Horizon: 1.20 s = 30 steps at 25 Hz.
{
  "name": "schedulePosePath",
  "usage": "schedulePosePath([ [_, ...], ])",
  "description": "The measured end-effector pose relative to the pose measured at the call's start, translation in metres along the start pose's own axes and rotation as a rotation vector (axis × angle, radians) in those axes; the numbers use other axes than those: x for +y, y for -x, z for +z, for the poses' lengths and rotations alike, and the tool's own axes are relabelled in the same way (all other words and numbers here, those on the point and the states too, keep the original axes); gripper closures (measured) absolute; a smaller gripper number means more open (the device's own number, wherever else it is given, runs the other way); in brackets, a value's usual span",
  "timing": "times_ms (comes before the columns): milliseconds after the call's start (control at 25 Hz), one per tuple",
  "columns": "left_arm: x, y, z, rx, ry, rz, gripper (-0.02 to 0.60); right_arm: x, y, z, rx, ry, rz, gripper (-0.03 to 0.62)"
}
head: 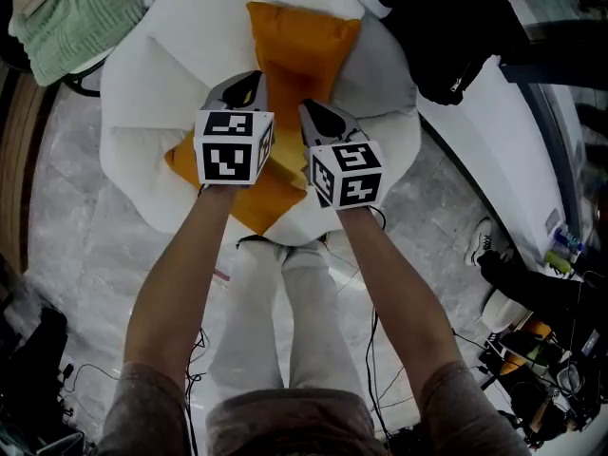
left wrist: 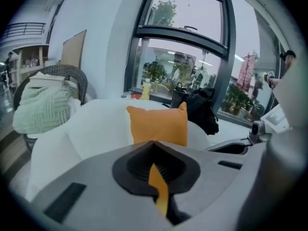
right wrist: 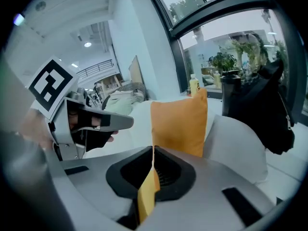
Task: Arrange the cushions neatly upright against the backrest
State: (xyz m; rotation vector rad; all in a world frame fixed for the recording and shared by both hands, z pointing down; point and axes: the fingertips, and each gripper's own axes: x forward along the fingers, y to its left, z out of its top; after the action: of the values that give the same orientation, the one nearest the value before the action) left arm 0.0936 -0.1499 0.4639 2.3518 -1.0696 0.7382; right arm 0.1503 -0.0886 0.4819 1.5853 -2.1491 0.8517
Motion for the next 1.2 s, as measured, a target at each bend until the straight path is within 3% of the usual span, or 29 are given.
schedulePosePath([
  [320,0.054,0.060,-0.036,-0.037,0.089,0.130,0.578,0.070,-0.023,-0.001,0.040,0.128,0.148,0.569],
  [560,0.109,0.129,-0.084,-0.036,0.192,0.283,0.577,0.156,-0.041,-0.017,0.100,0.230,0.301,0.569],
  [720,0.134,0.166,-0.109,-0.048,0.251,0.342,0.575,0.206,-0.048,-0.026,0.126,0.301,0.371,0.569],
  [840,0.143,0.182,-0.129,-0.040,0.286,0.357,0.562,0.231,-0.050,-0.036,0.148,0.345,0.417,0.569],
  [920,0.142,0.183,-0.143,-0.035,0.318,0.347,0.517,0.234,-0.054,-0.045,0.175,0.379,0.424,0.567],
  [1040,0.136,0.175,-0.167,-0.025,0.374,0.327,0.491,0.225,-0.064,-0.066,0.232,0.389,0.416,0.471],
  [1200,0.123,0.156,-0.215,0.010,0.430,0.305,0.482,0.205,-0.075,-0.107,0.313,0.371,0.397,0.447],
])
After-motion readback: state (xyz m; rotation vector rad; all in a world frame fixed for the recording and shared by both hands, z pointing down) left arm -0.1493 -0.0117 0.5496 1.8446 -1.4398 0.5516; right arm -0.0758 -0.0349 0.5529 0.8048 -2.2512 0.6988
